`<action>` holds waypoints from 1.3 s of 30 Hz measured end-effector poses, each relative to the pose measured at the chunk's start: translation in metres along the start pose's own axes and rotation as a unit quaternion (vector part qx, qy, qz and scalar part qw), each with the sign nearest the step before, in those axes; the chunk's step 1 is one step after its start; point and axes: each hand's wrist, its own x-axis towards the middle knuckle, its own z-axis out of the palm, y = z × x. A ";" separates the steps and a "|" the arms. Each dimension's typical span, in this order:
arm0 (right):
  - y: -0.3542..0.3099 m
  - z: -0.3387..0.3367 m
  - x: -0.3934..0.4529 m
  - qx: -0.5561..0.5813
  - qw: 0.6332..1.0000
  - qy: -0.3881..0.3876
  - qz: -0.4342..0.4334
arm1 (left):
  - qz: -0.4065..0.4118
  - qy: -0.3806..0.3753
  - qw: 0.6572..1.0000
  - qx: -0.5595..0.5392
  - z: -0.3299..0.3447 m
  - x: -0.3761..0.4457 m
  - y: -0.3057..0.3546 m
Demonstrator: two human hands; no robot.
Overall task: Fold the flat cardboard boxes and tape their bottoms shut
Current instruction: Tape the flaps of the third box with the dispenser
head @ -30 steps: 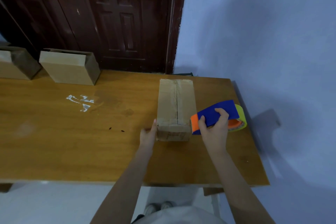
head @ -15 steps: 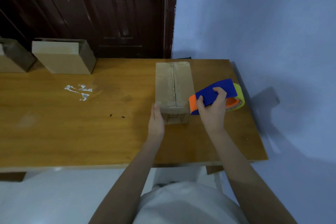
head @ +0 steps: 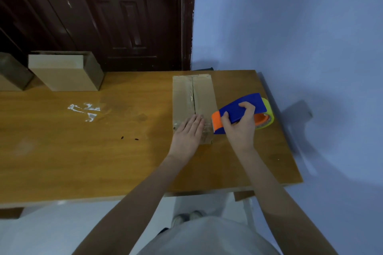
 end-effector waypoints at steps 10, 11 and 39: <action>-0.002 0.010 -0.010 0.162 0.977 0.052 0.125 | -0.035 -0.015 0.999 -0.012 -0.003 0.001 -0.013; -0.002 0.010 -0.008 0.174 0.973 0.064 0.137 | -0.037 -0.015 0.999 -0.013 -0.003 0.001 -0.013; 0.018 -0.028 0.011 0.144 0.977 0.104 0.120 | -0.057 0.009 0.997 -0.050 -0.005 0.002 -0.009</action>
